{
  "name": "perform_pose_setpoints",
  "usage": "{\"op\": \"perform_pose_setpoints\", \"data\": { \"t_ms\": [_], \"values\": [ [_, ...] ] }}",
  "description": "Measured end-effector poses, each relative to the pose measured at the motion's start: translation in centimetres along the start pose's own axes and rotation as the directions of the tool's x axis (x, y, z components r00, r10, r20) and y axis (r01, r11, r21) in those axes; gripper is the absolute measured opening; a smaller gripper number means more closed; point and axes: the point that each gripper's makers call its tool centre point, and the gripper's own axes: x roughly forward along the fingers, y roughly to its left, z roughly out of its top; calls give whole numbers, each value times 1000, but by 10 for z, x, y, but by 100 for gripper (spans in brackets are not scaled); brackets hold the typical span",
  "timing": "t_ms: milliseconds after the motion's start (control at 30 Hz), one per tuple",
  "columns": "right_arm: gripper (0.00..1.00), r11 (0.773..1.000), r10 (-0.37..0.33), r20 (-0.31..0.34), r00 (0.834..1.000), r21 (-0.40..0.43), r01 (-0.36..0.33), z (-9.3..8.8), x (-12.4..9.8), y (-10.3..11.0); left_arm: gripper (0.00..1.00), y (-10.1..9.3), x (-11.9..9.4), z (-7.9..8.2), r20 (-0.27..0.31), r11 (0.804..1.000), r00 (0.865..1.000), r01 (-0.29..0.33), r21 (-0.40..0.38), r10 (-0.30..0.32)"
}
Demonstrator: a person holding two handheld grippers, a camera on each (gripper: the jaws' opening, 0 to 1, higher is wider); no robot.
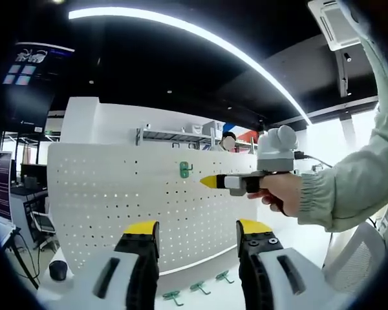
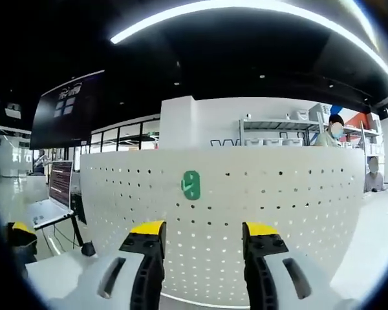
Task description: Insert the hook assembly into the mounting plate slot until the hook locks in place.
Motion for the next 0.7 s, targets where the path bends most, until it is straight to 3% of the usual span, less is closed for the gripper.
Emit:
{"op": "perform_pose_setpoints", "data": {
  "t_ms": [267,700],
  "values": [
    [46,998,55,-52,997,-28,-56,-16,-33,2,49,-3,-1,2,-3,1000,1000,4,8,-4],
    [46,990,128,-95,987,-42,-132,-40,-92,7,49,-10,1,-10,-39,999,999,29,16,-28]
  ]
}}
